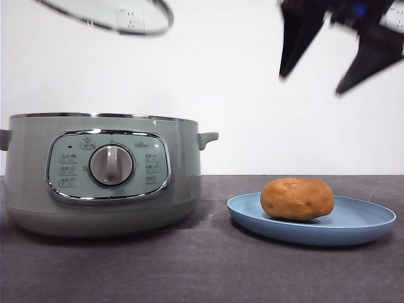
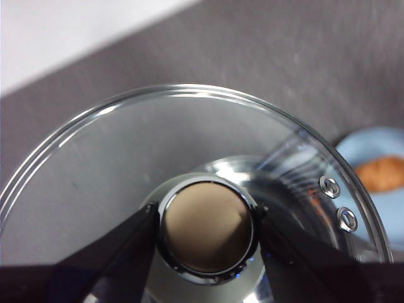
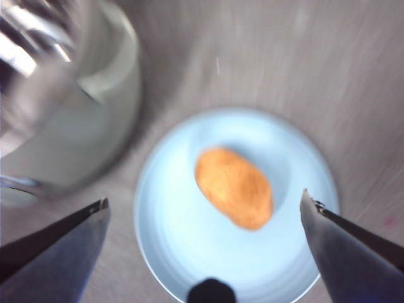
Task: Take the potato out from the steamer,put the potato on the plate,close the lid
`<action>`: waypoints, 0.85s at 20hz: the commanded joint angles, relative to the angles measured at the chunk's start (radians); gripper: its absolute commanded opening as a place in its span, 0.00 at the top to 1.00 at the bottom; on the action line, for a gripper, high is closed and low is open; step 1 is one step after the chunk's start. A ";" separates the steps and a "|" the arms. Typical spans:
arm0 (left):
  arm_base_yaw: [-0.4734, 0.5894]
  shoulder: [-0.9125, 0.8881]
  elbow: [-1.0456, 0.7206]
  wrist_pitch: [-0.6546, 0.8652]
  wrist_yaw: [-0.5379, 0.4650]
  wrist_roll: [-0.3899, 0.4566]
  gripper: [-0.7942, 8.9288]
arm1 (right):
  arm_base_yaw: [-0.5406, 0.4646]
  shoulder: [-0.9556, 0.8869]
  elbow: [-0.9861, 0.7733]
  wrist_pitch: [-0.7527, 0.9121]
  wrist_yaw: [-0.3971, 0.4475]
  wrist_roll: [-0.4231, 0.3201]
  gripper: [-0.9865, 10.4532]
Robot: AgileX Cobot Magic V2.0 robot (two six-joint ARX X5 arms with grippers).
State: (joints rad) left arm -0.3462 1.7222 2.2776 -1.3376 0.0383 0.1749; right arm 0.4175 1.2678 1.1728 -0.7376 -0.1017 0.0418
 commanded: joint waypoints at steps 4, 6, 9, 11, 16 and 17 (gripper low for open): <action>-0.001 -0.013 -0.161 0.055 0.134 0.032 0.93 | -0.024 -0.132 0.001 0.003 0.007 0.015 0.48; -0.002 -0.030 -0.239 0.109 0.159 0.032 0.93 | -0.033 -0.158 0.001 0.002 0.013 0.025 0.48; -0.014 -0.090 -0.372 0.206 0.166 0.028 0.93 | -0.040 -0.170 0.001 -0.006 0.058 0.026 0.48; -0.015 -0.144 -0.468 0.271 0.166 0.019 0.93 | -0.045 -0.170 0.001 -0.004 0.057 0.026 0.48; -0.014 -0.283 -0.746 0.487 0.146 -0.018 0.93 | -0.045 -0.170 0.001 0.002 0.056 0.029 0.48; -0.014 -0.304 -0.798 0.534 0.146 -0.022 0.93 | -0.045 -0.170 0.001 0.002 0.056 0.030 0.48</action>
State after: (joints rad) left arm -0.3607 1.4303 1.4853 -0.8413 0.1776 0.1654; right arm 0.3725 1.0988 1.1744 -0.7399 -0.0483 0.0578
